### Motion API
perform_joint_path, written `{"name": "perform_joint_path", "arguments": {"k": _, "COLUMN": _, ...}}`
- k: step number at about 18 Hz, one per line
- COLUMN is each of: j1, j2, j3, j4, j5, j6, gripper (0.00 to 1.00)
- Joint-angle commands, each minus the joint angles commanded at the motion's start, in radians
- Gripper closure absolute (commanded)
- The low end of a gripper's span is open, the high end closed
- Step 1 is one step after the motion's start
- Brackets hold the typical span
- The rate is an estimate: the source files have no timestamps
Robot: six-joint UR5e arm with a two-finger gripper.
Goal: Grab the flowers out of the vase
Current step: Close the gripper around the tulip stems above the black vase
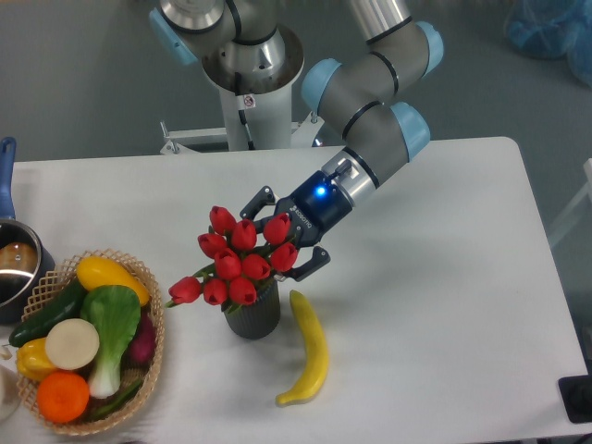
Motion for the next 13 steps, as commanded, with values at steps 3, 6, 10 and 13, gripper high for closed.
{"name": "perform_joint_path", "arguments": {"k": 3, "j1": 0.0, "j2": 0.002, "j3": -0.002, "j4": 0.0, "j5": 0.0, "j6": 0.0, "gripper": 0.52}}
{"name": "perform_joint_path", "arguments": {"k": 6, "j1": -0.002, "j2": 0.003, "j3": -0.002, "j4": 0.002, "j5": 0.0, "j6": -0.035, "gripper": 0.57}}
{"name": "perform_joint_path", "arguments": {"k": 10, "j1": -0.002, "j2": 0.005, "j3": -0.005, "j4": 0.002, "j5": 0.0, "j6": -0.049, "gripper": 0.62}}
{"name": "perform_joint_path", "arguments": {"k": 13, "j1": 0.0, "j2": 0.006, "j3": 0.0, "j4": 0.002, "j5": -0.008, "j6": -0.051, "gripper": 0.62}}
